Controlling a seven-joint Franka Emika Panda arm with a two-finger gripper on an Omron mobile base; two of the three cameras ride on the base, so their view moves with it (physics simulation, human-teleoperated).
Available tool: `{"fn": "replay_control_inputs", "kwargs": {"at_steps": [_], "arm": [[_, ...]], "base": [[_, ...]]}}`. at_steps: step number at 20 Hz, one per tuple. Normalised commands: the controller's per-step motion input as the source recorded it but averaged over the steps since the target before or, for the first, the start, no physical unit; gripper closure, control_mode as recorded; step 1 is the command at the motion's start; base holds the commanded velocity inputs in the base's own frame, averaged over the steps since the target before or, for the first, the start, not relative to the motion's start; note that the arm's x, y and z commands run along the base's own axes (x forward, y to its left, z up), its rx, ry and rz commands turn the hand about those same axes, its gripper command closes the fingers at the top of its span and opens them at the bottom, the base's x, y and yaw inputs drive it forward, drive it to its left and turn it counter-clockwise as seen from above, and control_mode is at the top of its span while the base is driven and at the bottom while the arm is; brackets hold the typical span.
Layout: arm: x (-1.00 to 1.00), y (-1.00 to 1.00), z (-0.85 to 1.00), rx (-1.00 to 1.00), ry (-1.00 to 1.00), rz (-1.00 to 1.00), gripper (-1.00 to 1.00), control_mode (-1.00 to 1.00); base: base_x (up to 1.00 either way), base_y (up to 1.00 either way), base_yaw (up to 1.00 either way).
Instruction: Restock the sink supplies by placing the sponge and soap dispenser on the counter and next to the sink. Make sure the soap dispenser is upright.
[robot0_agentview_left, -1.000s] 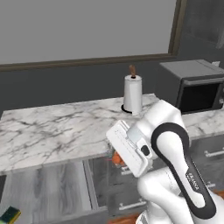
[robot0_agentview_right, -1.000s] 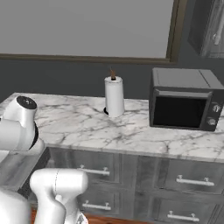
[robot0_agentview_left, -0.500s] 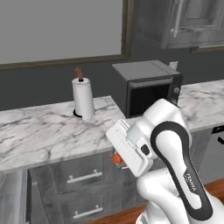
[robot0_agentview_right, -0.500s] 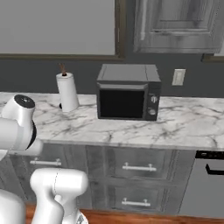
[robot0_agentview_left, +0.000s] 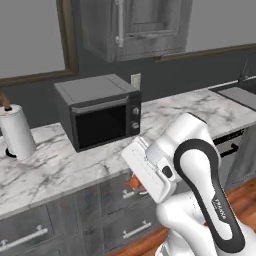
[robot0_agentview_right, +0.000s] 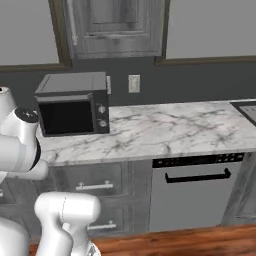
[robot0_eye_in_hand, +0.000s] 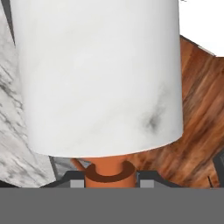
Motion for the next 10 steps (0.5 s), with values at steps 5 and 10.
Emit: {"fn": "replay_control_inputs", "kwargs": {"at_steps": [5, 10], "arm": [[0.00, 0.00, 0.00, 0.00, 0.00, 0.00, 1.00, 1.00], [0.00, 0.00, 0.00, 0.00, 0.00, 0.00, 1.00, 1.00]], "base": [[0.18, -1.00, -0.11], [0.36, -1.00, 0.00]]}}
